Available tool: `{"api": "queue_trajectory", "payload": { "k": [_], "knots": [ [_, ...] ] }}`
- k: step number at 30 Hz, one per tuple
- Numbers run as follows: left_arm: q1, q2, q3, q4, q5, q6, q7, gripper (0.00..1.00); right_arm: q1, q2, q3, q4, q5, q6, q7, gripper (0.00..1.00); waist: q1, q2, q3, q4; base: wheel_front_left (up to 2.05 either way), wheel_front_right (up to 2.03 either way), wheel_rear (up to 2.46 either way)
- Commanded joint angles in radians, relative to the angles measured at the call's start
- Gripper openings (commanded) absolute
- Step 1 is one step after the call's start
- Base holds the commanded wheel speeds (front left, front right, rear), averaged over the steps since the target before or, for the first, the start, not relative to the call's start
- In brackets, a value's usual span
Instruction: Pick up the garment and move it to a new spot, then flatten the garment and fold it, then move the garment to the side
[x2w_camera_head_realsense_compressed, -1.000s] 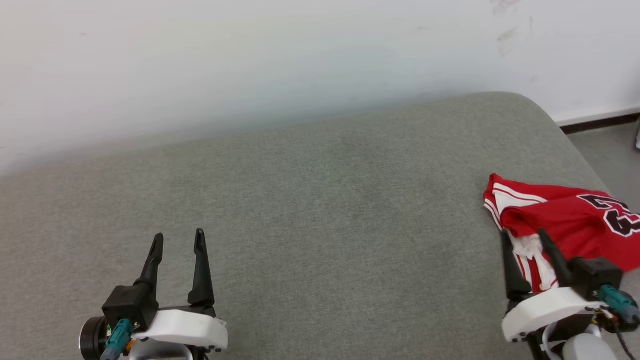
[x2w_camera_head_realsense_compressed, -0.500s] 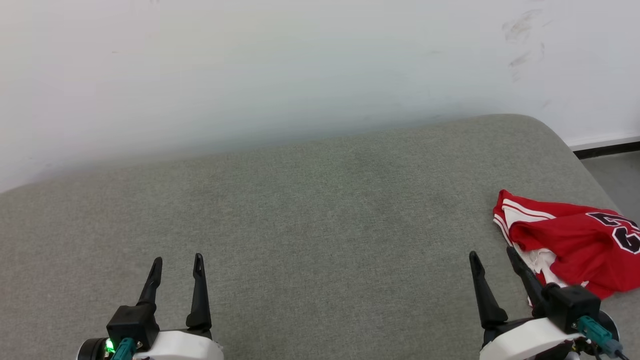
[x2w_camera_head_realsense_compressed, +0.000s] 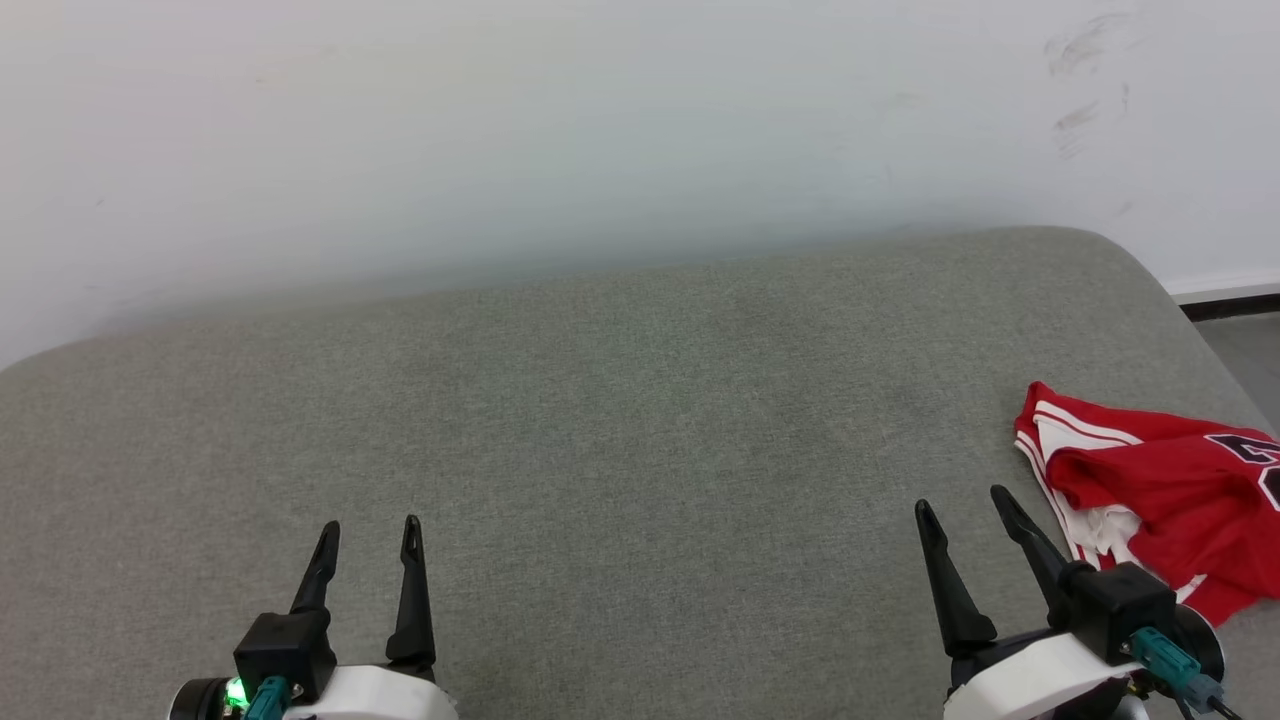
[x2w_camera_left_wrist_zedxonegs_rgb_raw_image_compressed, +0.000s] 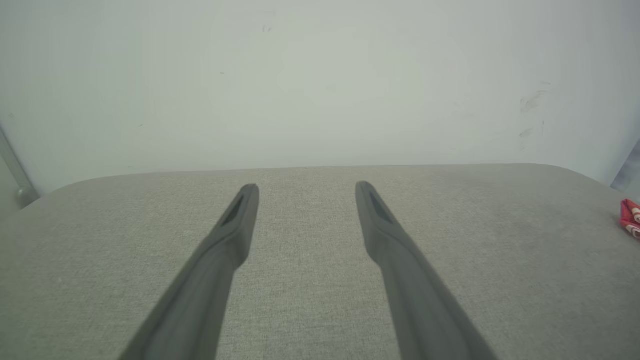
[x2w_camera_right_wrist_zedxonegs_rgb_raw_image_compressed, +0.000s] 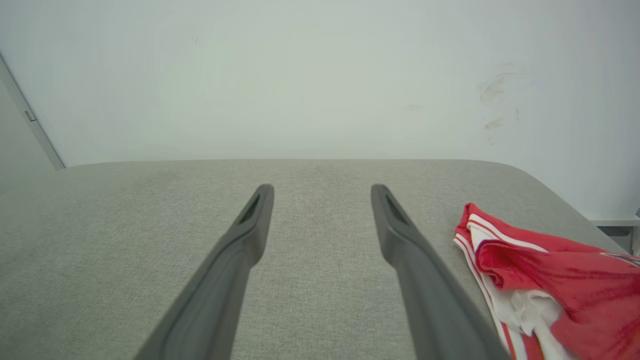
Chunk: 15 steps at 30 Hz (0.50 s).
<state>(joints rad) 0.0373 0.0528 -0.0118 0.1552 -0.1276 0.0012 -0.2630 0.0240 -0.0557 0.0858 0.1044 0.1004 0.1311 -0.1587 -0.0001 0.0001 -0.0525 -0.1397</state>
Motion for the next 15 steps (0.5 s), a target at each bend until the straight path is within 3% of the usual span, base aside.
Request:
{"api": "queue_trajectory", "payload": {
  "k": [1, 15],
  "knots": [
    [-0.007, -0.002, -0.003, 0.0, -0.005, 0.006, -0.002, 1.0, -0.011, 0.003, 0.001, -0.004, -0.002, -0.001, -0.001, 1.0, 0.0001, -0.0001, 0.004, 0.007, 0.0, 0.0, 0.0],
    [-0.035, -0.003, -0.043, -0.008, -0.019, 0.027, -0.002, 1.0, -0.04, -0.018, 0.003, -0.005, -0.007, -0.001, -0.007, 1.0, 0.0001, -0.0001, 0.028, 0.052, 0.0, 0.0, 0.0]
  ]
}}
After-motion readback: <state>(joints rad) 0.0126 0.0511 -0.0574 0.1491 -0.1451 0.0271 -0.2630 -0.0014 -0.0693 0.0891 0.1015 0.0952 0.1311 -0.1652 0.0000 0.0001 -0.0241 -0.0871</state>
